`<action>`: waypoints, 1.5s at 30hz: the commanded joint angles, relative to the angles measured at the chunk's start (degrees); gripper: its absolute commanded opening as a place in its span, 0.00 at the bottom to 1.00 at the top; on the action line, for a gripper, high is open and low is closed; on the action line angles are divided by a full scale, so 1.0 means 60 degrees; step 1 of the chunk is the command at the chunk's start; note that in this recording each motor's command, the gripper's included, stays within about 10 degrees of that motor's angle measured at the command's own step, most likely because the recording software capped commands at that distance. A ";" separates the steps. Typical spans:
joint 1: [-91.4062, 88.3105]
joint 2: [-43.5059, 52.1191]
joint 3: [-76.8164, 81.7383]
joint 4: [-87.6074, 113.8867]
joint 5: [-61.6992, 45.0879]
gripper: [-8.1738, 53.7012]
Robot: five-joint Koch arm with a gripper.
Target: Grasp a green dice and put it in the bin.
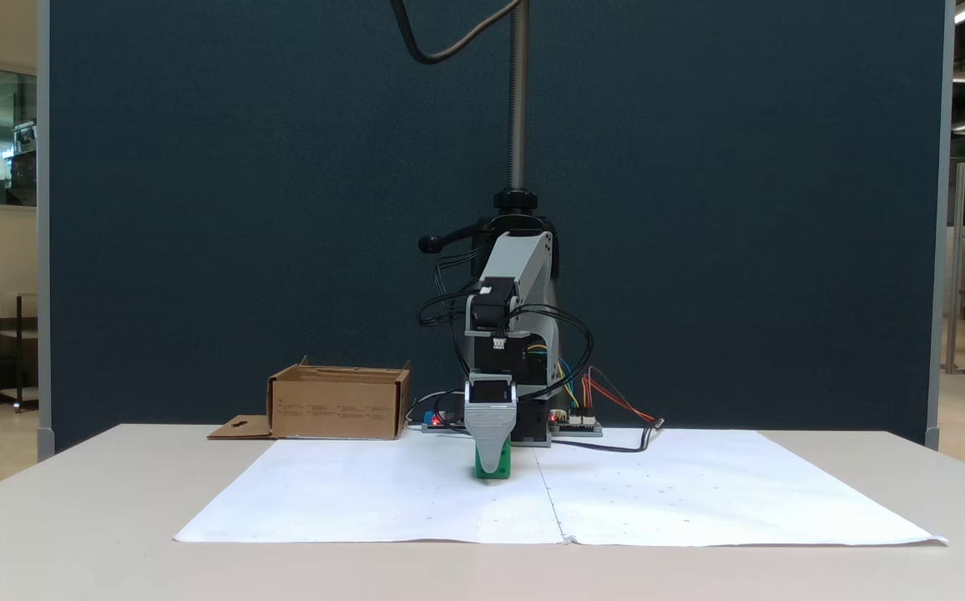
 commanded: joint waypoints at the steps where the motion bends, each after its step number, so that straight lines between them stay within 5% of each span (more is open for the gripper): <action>1: 0.0103 0.0103 -0.0161 -0.0220 -0.0732 0.76; 10: 0.0103 0.0059 -0.0029 -0.0205 -0.0659 0.61; 17: 0.0088 0.0059 0.0088 -0.0205 -0.0410 0.33; 26: -0.0029 0.0088 -0.0293 0.0176 0.0703 0.33; 35: 0.0132 0.0146 -0.5010 0.4570 0.1362 0.33; 45: 0.3193 0.0103 -0.7749 0.4937 0.1304 0.33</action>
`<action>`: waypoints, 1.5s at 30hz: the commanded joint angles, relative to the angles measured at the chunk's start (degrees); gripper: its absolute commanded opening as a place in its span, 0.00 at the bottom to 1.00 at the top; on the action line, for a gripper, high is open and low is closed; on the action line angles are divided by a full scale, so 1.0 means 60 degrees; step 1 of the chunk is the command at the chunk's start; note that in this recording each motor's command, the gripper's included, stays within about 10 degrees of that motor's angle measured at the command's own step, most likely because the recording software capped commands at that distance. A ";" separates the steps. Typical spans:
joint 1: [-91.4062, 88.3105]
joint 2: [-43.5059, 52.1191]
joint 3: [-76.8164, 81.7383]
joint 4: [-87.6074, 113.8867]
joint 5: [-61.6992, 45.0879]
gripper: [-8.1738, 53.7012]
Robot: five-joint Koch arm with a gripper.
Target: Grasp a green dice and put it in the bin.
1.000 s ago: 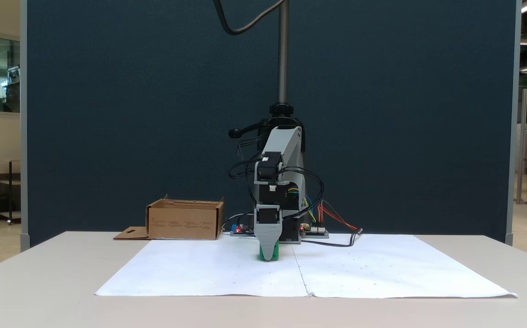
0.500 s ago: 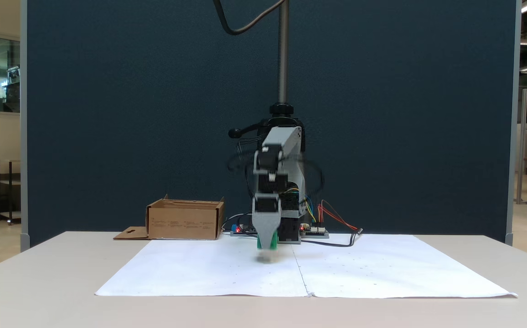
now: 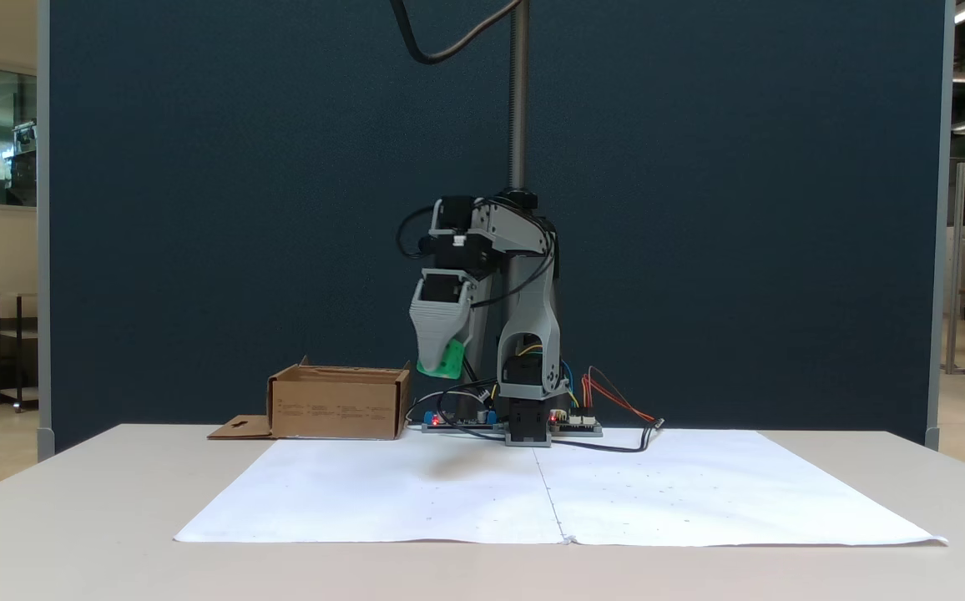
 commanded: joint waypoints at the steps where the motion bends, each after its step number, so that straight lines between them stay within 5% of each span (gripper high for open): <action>1: 0.1157 0.0117 -0.0967 0.0308 0.0483 0.33; 19: 1.1001 -0.0820 -0.1890 -0.0176 -0.0527 0.33; 32: 1.1865 -0.1919 -0.1875 -0.0894 -0.0527 0.34; 34: 1.1865 -0.2139 -0.1846 -0.0894 -0.0498 0.65; 38: 1.1865 -0.2241 -0.1846 -0.1040 0.0088 0.85; 45: 1.0298 -0.1450 -0.1860 -0.1187 0.1084 0.85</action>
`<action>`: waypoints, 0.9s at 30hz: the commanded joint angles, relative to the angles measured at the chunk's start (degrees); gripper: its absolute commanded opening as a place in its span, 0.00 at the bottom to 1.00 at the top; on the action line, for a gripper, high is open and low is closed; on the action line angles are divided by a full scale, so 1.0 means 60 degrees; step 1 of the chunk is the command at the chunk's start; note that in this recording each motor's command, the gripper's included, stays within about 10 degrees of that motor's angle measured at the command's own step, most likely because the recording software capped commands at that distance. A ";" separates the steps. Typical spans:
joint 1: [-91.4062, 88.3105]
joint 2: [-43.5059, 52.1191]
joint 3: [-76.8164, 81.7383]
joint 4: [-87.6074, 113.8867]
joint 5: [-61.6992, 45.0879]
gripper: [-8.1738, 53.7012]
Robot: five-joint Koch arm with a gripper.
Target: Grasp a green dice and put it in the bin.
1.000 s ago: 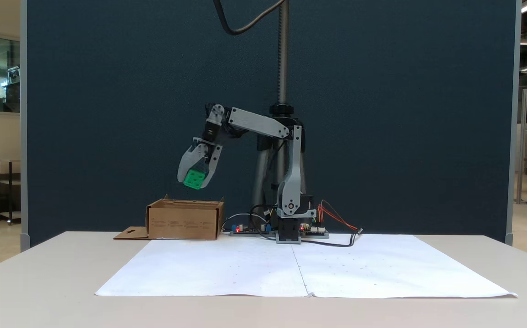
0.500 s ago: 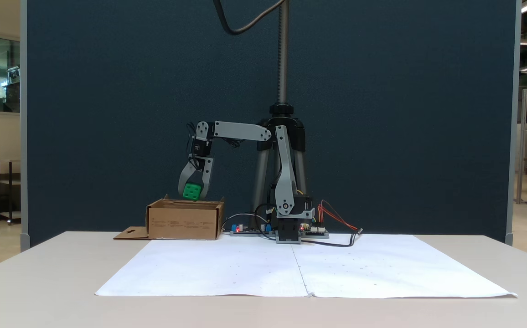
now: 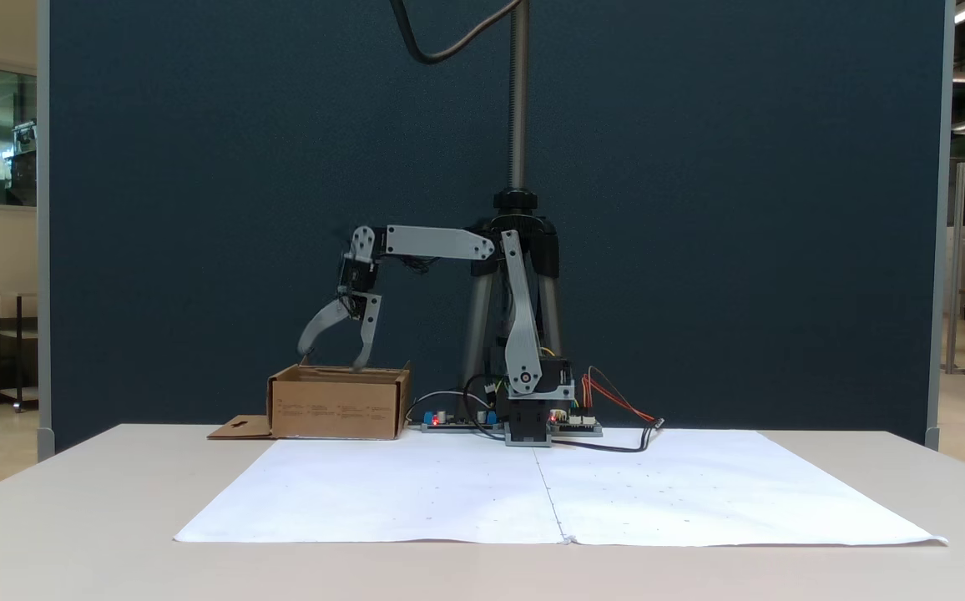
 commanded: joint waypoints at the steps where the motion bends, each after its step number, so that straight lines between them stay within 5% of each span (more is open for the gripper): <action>1: -0.0469 0.0894 -0.0366 -0.0352 0.0996 0.85; 8: -0.5186 0.2871 -0.0366 -0.0747 0.2432 0.86; 19: -1.3356 0.3604 -0.0249 -0.0791 0.2651 0.85; 27: -1.6143 0.4307 0.2988 -0.3600 0.2607 0.85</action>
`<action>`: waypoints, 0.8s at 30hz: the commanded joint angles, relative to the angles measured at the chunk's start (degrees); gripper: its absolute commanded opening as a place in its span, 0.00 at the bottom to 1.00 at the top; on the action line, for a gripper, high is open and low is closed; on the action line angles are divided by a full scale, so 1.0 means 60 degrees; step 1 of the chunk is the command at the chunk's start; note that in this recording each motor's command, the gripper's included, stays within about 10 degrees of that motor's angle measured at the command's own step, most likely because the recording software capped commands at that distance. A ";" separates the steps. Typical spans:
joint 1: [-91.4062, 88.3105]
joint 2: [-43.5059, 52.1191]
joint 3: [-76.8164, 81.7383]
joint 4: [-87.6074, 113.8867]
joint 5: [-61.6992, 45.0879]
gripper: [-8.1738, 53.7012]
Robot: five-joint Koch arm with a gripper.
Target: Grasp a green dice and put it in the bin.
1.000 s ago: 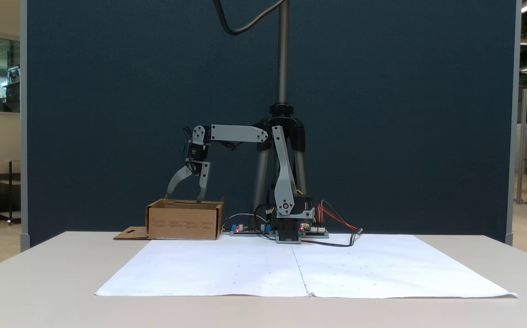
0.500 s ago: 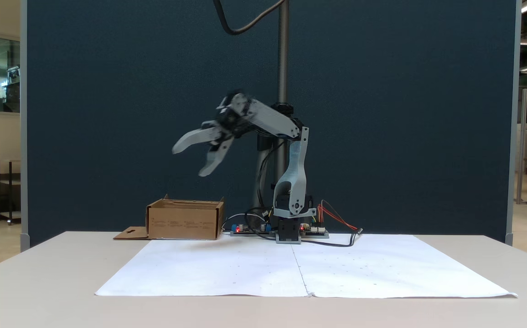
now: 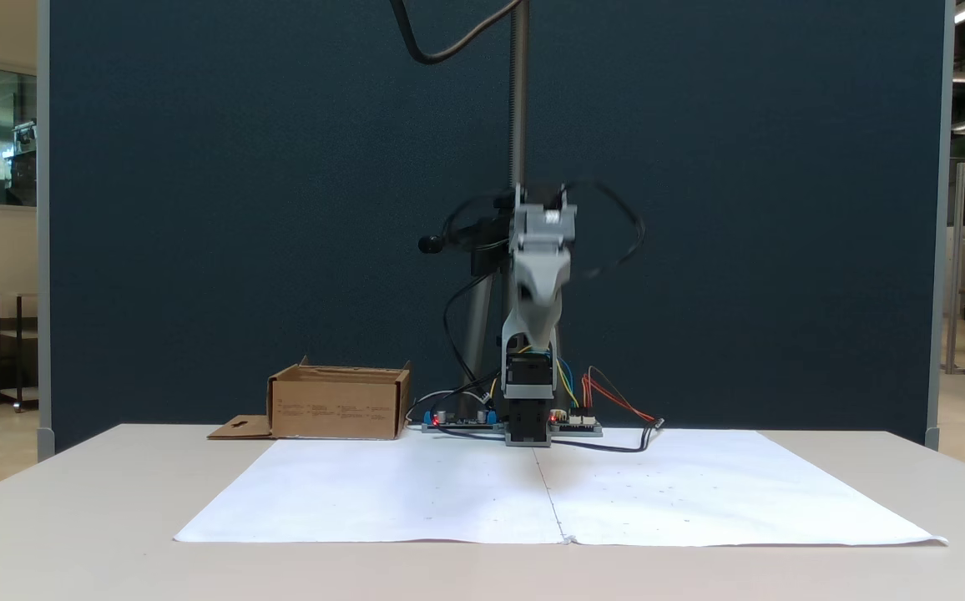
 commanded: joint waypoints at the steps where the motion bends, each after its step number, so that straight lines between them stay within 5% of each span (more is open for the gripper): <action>1: -0.0293 0.0688 0.0630 -0.1535 0.0513 0.84; 24: 0.0234 0.4409 0.8555 -0.9621 0.0425 0.84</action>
